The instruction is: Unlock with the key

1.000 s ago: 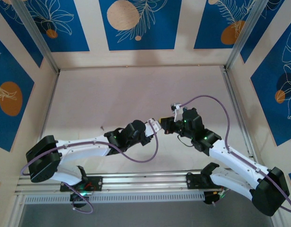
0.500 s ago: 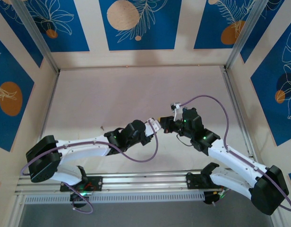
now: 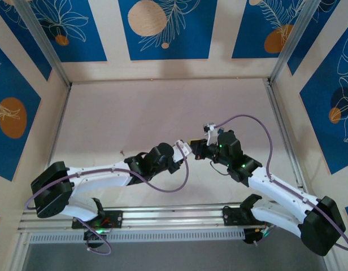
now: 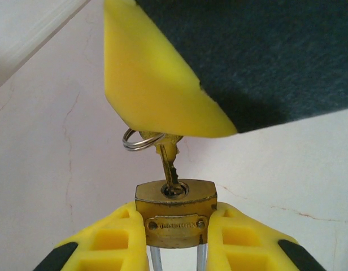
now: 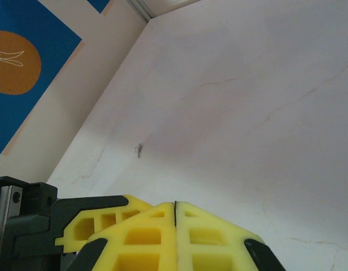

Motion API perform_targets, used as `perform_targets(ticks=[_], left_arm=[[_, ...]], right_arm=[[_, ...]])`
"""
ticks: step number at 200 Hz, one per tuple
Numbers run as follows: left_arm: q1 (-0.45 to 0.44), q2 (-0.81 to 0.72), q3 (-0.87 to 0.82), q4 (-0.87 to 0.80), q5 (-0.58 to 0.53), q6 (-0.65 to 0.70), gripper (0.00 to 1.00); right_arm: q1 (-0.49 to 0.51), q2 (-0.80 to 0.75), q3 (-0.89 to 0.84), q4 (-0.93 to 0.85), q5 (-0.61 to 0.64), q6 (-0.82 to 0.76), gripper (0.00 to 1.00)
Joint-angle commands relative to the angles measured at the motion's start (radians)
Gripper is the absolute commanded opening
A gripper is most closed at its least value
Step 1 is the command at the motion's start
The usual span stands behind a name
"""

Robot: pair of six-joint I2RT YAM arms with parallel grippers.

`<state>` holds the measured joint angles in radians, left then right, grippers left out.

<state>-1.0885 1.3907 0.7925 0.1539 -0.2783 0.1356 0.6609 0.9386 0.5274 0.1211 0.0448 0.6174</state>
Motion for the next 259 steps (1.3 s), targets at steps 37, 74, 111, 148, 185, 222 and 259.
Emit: perform_targets(ticks=[37, 74, 111, 148, 185, 222, 259], left_arm=[[0.010, -0.031, 0.008, 0.151, -0.022, -0.007, 0.00], [0.010, -0.047, -0.004, 0.180, -0.039, 0.001, 0.00], [0.022, -0.064, -0.018, 0.207, -0.032, -0.014, 0.00], [0.033, -0.075, -0.022, 0.210, -0.005, -0.032, 0.00], [0.039, -0.075, -0.017, 0.202, 0.043, -0.045, 0.00], [0.041, -0.063, -0.005, 0.174, 0.092, -0.048, 0.00], [0.041, -0.056, 0.001, 0.162, 0.105, -0.039, 0.00]], right_arm=[[0.062, 0.037, -0.023, -0.060, 0.005, 0.032, 0.00], [0.065, 0.031, -0.025, -0.077, 0.026, 0.033, 0.00], [0.066, 0.031, -0.044, -0.065, 0.015, 0.031, 0.00], [0.075, 0.011, -0.072, -0.025, -0.008, 0.028, 0.00], [0.075, 0.006, -0.097, 0.038, -0.046, 0.009, 0.00], [0.064, 0.015, -0.082, 0.045, -0.059, -0.002, 0.00], [0.043, 0.039, -0.043, 0.012, -0.074, 0.010, 0.00]])
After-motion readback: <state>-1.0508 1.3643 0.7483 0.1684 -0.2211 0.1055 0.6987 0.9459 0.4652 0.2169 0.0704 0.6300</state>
